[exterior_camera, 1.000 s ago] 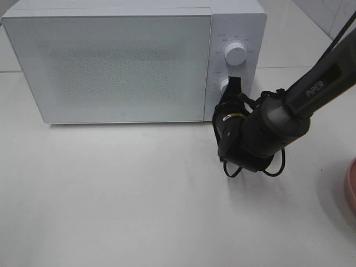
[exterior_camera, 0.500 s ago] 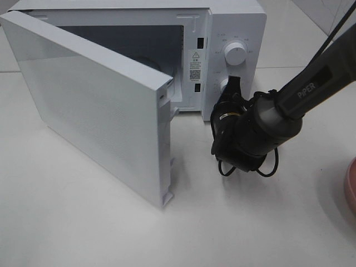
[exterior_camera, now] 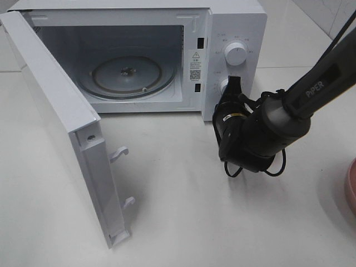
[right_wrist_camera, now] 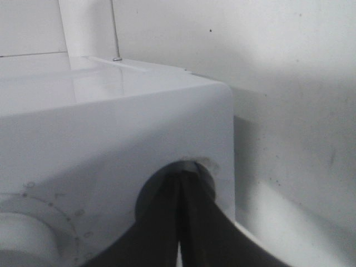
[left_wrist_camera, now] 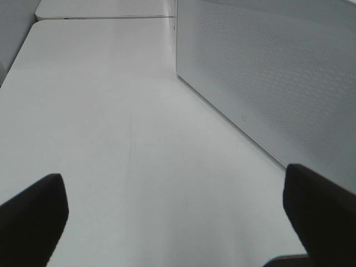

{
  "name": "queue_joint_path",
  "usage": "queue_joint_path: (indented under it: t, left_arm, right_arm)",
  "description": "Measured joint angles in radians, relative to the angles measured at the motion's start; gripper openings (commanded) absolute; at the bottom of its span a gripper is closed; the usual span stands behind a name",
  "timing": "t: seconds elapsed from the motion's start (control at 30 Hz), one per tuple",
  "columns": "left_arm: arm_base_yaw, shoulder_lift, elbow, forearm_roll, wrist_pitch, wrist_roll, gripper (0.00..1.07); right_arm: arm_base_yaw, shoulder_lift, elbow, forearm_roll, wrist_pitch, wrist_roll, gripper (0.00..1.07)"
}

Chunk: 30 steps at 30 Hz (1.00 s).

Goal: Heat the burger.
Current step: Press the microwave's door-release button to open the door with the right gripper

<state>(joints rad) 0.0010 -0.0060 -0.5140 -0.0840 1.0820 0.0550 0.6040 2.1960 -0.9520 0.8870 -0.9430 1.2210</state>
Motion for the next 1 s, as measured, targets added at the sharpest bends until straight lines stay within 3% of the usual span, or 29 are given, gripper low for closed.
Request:
queue_joint_path:
  t: [0.63,1.0]
  left_arm:
    - [0.0,0.0,0.0,0.001,0.0,0.0,0.98]
    - [0.0,0.0,0.0,0.001,0.0,0.0,0.98]
  right_arm:
    - [-0.018,-0.1,0.096,-0.173,0.098,-0.008,0.0]
    - [-0.018,-0.198,0.175,-0.192,0.157,-0.101,0.0]
